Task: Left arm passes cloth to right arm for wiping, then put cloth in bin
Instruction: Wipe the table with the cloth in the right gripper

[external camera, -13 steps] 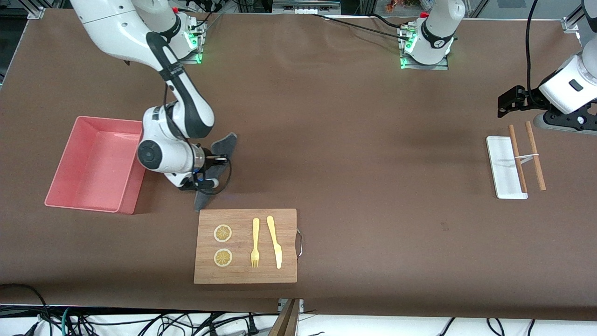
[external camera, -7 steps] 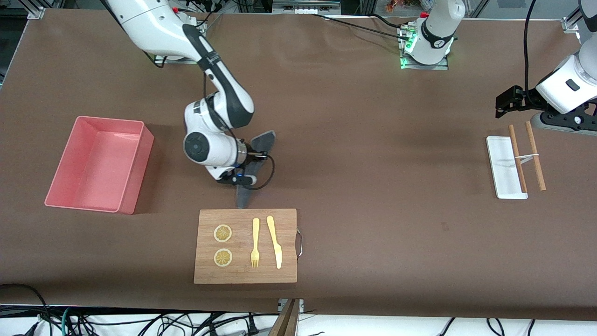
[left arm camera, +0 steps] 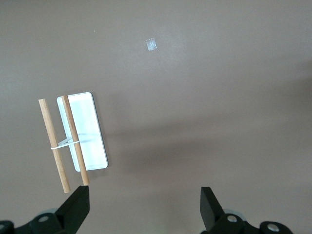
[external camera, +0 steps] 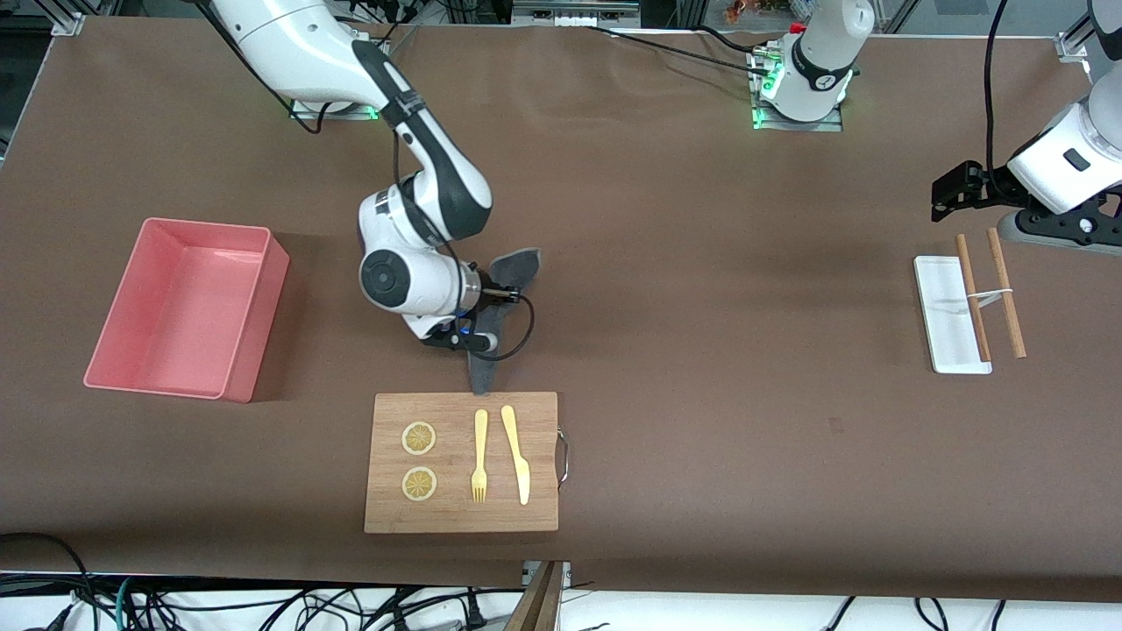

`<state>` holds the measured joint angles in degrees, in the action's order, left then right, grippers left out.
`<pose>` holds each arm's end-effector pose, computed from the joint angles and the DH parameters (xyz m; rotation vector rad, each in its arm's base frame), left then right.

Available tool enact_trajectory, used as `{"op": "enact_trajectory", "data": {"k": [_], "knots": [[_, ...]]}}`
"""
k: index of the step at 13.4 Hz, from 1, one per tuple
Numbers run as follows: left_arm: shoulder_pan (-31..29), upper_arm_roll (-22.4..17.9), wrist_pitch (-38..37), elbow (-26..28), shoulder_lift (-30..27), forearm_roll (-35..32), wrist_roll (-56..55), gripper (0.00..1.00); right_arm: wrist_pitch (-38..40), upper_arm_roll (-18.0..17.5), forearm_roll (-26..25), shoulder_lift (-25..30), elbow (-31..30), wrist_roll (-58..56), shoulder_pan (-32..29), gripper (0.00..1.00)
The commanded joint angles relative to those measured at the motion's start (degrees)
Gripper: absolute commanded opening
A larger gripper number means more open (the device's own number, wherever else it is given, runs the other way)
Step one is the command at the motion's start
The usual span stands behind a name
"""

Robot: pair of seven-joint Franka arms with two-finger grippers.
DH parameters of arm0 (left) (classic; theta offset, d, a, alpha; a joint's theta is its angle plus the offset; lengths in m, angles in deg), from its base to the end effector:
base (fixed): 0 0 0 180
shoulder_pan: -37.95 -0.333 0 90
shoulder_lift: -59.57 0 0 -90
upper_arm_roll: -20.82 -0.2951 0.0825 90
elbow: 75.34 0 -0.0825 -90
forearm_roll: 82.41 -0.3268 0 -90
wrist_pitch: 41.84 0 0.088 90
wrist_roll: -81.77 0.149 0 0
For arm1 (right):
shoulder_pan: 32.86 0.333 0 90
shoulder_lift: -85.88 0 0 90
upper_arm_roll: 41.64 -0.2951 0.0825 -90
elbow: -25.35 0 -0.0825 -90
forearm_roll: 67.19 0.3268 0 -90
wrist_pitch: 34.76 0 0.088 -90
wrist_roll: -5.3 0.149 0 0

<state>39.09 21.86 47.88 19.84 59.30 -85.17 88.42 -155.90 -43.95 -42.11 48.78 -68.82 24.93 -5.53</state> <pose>0.4879 -0.0114 0.5265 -3.0842 0.2411 0.1430 0.5137 0.3300 0.2098 -2.8331 0.1334 0.4551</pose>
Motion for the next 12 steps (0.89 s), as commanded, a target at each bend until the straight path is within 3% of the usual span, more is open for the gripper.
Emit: {"op": "enact_trajectory", "data": {"k": [1,5,9,12], "knots": [[0.01,-0.15,-0.68,-0.87,0.36,0.65,0.82,1.0,2.74,-0.51,1.02,0.88,-3.73,-11.59,-6.22,0.0],[0.01,-0.07,-0.77,-0.87,0.36,0.65,0.74,1.0,7.47,0.98,0.85,1.59,-6.47,-30.04,-14.39,0.0],[0.01,-0.07,-0.77,-0.87,0.36,0.65,0.82,1.0,11.45,7.92,-0.82,1.42,-6.55,-46.75,-16.78,0.0],[0.01,-0.15,-0.77,-0.87,0.36,0.65,0.74,1.0,11.27,10.74,-5.55,1.06,-6.55,-53.89,-18.36,0.0]]}}
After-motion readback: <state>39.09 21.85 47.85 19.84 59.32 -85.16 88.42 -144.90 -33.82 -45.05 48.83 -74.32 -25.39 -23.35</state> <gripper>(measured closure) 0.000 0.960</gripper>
